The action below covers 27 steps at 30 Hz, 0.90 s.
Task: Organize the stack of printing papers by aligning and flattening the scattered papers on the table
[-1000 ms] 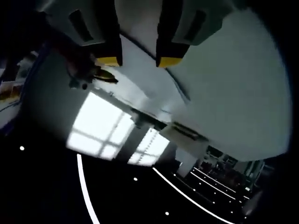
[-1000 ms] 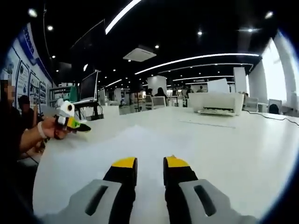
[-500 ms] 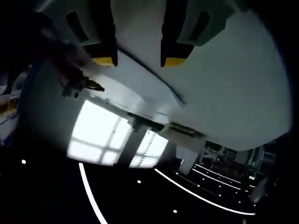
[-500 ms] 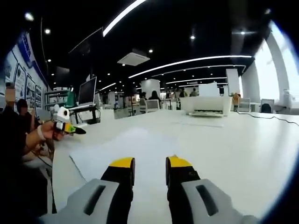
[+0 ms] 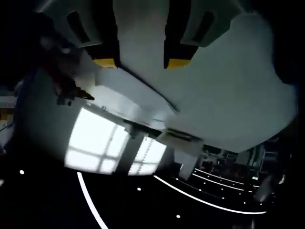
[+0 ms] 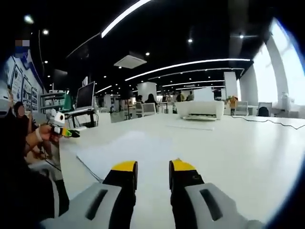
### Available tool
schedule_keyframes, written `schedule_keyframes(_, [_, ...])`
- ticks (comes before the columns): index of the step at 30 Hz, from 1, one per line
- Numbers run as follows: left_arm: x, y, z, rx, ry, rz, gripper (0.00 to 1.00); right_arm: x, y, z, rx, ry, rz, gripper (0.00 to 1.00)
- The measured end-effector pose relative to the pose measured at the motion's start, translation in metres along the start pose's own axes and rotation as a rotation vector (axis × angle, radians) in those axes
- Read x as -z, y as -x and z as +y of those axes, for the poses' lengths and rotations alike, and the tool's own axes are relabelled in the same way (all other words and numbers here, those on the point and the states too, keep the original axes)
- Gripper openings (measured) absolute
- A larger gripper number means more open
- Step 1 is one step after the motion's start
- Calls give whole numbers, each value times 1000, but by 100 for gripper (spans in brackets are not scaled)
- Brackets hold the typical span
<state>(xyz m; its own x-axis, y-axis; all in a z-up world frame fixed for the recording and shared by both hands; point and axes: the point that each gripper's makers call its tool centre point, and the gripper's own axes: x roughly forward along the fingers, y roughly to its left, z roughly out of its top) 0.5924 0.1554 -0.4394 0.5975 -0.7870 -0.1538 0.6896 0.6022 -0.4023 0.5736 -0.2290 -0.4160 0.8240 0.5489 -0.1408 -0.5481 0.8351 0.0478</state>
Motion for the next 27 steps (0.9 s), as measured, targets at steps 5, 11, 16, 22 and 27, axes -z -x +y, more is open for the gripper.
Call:
schedule_keyframes(5, [-3,13,-5,-15,-6,-14,40,1,22,-1,22,5,5,22])
schedule_keyframes(11, [-11,29,-20,-24,-43,-25,41,7,51,1,50,26,23,22])
schedule_keyframes(16, [-14,36,-32,-24,-73,-24,41,12,68,-1,66,21,21,22])
schedule_keyframes(22, [-13,45,-39,-37,-90,-13,40,10,90,2,77,16,15,22])
schedule_keyframes(27, [-6,51,-44,-50,-102,14,40,12,112,5,95,32,31,22])
